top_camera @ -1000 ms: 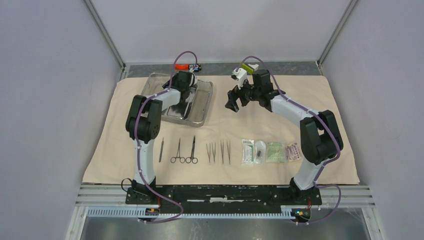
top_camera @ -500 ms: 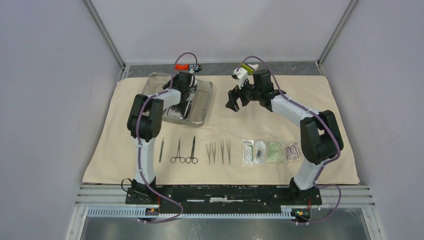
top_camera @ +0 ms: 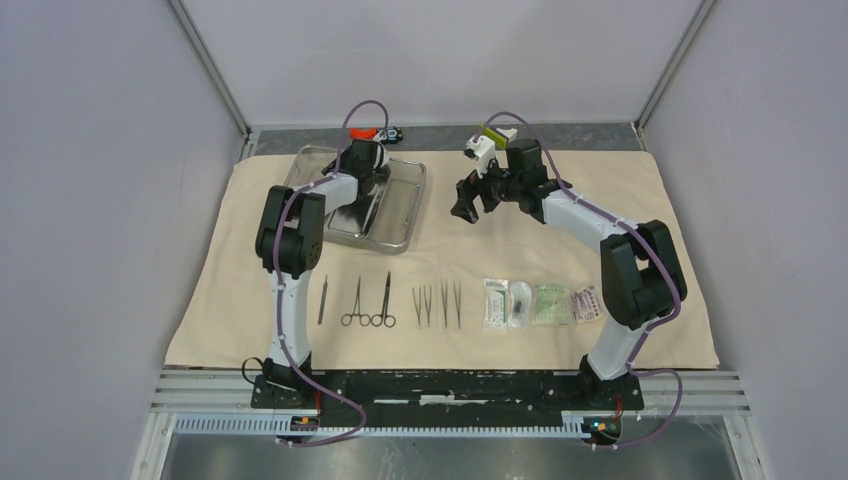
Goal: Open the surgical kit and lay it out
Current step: Pick up the medical item from the container.
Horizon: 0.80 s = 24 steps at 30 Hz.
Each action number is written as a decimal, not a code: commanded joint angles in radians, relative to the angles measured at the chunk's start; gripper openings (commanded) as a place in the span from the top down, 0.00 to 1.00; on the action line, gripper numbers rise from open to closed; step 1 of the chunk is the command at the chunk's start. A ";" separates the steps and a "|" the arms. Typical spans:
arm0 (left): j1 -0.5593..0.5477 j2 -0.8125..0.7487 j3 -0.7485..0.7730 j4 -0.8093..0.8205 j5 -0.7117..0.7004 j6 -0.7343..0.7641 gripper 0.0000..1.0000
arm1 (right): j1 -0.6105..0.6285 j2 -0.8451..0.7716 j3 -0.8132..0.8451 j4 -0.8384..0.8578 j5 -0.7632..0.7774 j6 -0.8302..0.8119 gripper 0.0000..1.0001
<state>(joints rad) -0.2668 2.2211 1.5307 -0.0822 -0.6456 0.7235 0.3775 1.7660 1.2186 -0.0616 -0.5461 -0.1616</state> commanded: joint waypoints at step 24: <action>0.015 -0.066 -0.060 0.128 -0.015 0.092 0.51 | -0.007 -0.017 -0.004 0.031 -0.019 0.007 0.03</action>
<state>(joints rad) -0.2508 2.2074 1.4780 -0.0143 -0.6422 0.7662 0.3767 1.7660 1.2186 -0.0608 -0.5461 -0.1612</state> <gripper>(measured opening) 0.515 0.974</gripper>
